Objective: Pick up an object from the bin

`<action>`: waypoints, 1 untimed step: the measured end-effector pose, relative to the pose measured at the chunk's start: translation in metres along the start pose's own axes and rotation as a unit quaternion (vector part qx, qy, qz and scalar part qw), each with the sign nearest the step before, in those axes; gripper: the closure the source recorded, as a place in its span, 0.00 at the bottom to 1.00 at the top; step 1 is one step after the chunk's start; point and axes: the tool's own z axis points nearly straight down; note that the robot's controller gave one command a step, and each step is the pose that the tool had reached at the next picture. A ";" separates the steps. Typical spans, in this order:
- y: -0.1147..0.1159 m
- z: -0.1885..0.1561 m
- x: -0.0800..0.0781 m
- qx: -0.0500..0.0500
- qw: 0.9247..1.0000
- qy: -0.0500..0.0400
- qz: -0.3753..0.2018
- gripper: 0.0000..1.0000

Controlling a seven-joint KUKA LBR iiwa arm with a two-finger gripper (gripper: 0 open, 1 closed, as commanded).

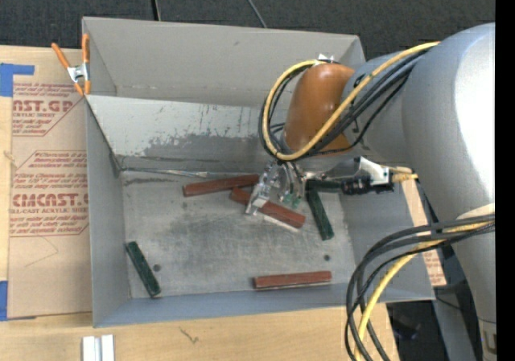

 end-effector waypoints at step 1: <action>0.005 -0.136 0.018 0.004 1.000 0.006 0.023 1.00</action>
Offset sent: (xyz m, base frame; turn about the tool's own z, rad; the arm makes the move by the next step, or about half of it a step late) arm 0.0000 0.0000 0.0000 0.0000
